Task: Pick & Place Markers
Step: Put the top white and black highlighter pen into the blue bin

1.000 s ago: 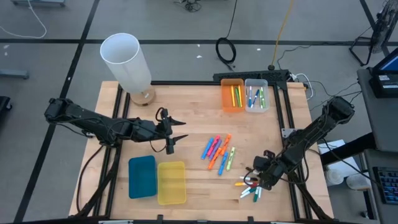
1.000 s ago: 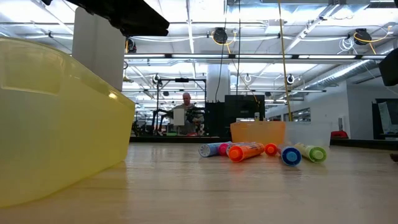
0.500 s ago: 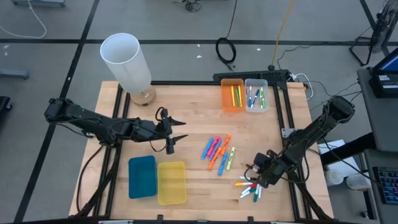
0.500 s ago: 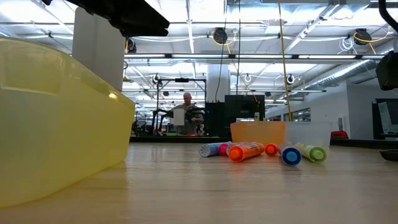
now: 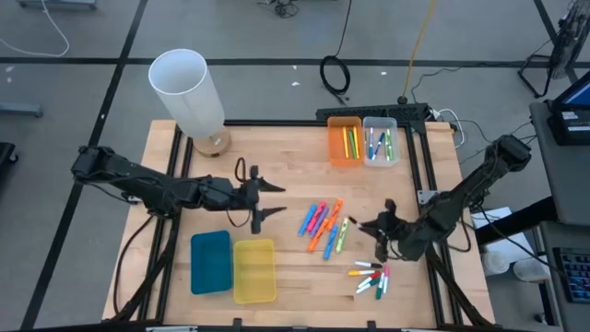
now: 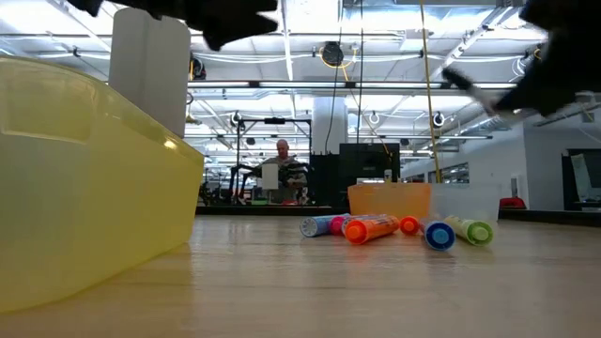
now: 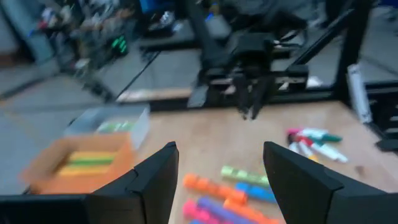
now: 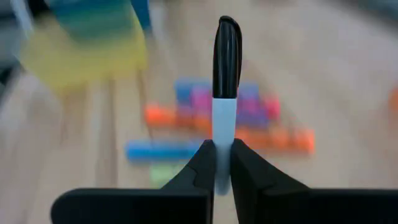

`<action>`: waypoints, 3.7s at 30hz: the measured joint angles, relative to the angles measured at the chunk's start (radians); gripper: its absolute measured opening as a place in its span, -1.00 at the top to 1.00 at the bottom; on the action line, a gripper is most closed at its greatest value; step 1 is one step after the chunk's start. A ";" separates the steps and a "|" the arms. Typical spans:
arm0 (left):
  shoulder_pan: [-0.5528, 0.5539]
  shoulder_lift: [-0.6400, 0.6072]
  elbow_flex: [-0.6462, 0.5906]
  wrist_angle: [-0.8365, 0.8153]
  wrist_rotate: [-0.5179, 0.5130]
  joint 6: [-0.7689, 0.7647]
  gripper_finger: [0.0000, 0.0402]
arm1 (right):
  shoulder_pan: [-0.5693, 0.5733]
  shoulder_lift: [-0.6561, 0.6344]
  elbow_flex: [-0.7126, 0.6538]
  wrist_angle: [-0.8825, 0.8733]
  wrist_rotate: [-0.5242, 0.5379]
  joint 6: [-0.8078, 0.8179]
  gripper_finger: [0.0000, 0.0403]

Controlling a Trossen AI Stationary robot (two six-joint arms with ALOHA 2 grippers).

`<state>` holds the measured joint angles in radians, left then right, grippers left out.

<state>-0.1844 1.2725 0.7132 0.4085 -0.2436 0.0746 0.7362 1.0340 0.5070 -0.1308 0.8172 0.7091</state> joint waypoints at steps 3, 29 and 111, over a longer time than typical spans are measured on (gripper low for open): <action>-0.001 0.081 0.000 0.150 0.044 0.076 -0.19 | -0.045 0.013 -0.034 0.238 0.083 -0.236 0.92; 0.043 0.574 0.229 0.687 0.294 0.052 -0.19 | -0.336 0.358 -0.068 1.238 -0.354 -0.910 0.93; -0.728 0.141 0.306 -1.457 -0.074 -2.394 0.81 | -0.487 -0.338 -0.053 0.649 -0.061 -0.960 0.48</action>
<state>-0.9123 1.4136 1.0195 -1.0490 -0.3173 -2.3190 0.2493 0.6956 0.4538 0.5184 0.7563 -0.2506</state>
